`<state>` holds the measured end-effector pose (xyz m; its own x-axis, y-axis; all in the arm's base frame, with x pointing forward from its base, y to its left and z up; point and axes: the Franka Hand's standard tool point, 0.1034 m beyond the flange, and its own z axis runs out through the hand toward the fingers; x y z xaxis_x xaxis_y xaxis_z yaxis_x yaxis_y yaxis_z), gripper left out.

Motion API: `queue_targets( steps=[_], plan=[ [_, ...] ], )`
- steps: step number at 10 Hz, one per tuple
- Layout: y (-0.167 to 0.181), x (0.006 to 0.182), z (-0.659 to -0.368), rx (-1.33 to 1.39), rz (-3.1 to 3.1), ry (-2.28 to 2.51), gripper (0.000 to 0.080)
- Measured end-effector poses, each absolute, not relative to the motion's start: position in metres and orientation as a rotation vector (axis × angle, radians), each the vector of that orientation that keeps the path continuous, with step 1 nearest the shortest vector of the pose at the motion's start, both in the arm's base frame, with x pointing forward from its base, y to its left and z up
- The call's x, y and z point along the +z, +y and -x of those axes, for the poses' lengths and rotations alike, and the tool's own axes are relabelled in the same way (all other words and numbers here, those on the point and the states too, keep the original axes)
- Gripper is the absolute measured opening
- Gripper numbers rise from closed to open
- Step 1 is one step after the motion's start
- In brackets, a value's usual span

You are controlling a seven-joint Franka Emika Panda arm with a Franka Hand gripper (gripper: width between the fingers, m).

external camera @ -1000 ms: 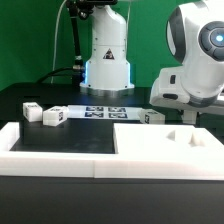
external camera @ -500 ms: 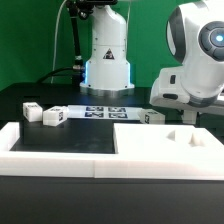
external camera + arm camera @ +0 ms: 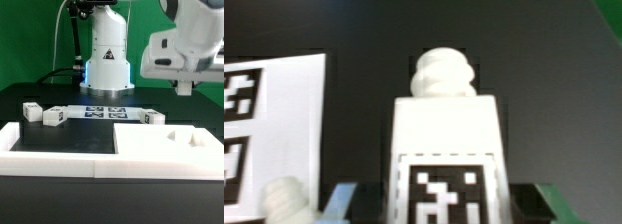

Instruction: Assemble one leg

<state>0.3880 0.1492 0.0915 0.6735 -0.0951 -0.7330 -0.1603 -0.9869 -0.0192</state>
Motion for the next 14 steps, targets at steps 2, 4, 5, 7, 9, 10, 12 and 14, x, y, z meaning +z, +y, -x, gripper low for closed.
queue_targets(
  steps=[2, 4, 5, 7, 9, 10, 12, 14],
  plan=[
    [0.151, 0.087, -0.386, 1.199, 2.807, 0.213, 0.0287],
    [0.153, 0.082, -0.398, 1.039, 2.859, 0.226, 0.0288],
    [0.146, 0.075, -0.397, 0.925, 2.884, 0.185, 0.0288],
    [0.134, 0.087, -0.42, 0.694, 2.957, 0.14, 0.0288],
    [0.132, 0.102, -0.44, 0.495, 2.992, 0.135, 0.0288],
    [0.133, 0.099, -0.44, 0.414, 3.003, 0.136, 0.0288],
    [0.135, 0.097, -0.444, 0.186, 3.022, 0.132, 0.0288],
    [0.128, 0.096, -0.451, -0.009, 3.035, 0.068, 0.0288]
  ],
)
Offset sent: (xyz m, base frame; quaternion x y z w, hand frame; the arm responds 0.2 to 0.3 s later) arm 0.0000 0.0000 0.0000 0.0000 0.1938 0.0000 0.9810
